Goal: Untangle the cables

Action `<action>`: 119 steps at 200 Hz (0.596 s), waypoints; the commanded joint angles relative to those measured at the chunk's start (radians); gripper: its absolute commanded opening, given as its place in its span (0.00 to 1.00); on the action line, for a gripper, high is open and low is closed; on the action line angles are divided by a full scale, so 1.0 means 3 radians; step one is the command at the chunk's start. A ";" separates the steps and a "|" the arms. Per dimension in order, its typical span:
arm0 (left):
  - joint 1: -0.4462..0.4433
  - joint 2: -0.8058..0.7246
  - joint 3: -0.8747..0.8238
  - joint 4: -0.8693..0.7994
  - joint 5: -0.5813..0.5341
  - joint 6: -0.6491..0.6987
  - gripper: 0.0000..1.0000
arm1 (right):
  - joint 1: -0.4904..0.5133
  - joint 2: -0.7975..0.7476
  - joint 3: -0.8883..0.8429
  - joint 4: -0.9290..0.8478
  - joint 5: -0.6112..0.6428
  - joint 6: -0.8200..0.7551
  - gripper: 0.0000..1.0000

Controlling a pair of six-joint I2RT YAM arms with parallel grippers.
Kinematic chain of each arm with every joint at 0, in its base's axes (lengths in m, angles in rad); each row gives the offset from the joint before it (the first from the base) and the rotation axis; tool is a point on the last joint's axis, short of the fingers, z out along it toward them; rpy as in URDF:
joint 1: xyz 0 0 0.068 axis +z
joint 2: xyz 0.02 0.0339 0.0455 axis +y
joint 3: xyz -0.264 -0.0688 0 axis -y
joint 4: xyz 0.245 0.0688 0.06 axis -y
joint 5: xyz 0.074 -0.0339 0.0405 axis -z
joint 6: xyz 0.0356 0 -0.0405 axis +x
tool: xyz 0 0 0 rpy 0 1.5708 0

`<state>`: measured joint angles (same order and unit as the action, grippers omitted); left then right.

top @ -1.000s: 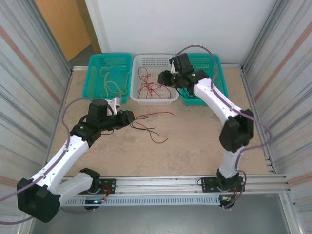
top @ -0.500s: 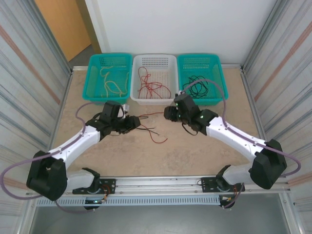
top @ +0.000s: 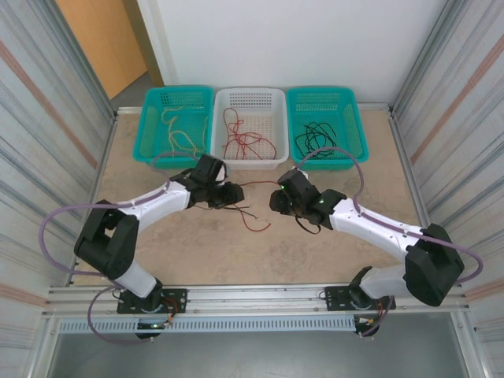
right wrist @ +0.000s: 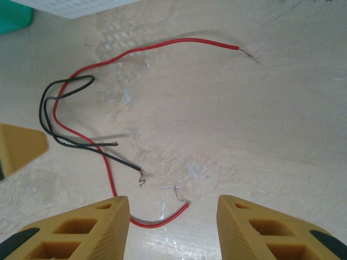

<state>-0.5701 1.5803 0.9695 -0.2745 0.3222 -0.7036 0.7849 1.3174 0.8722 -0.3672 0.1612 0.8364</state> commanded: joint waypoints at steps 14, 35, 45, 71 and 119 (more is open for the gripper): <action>-0.0172 -0.0022 0.0105 -0.0302 -0.0196 0.0173 0.42 | -0.0054 -0.0133 -0.0021 -0.0055 0.0053 0.0106 0.46; -0.0218 0.0033 0.0114 -0.0292 -0.0141 0.0138 0.43 | -0.0112 -0.0170 -0.0059 -0.0029 0.0003 0.0119 0.46; -0.0224 0.0071 0.0146 -0.0297 -0.0133 0.0147 0.43 | -0.0139 -0.0180 -0.0060 -0.0029 -0.0017 0.0126 0.46; -0.0227 0.0171 0.0318 -0.0411 -0.0216 0.0253 0.43 | -0.0190 -0.0255 -0.0067 -0.0045 -0.0046 0.0132 0.46; -0.0204 0.0226 0.0775 -0.1037 -0.1304 0.0762 0.43 | -0.0312 -0.0362 -0.0149 -0.0034 -0.0165 0.0198 0.46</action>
<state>-0.6350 1.6531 1.1343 -0.4603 0.1623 -0.5880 0.7044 1.2434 0.8497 -0.3668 0.1291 0.8635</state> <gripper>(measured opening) 0.422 0.464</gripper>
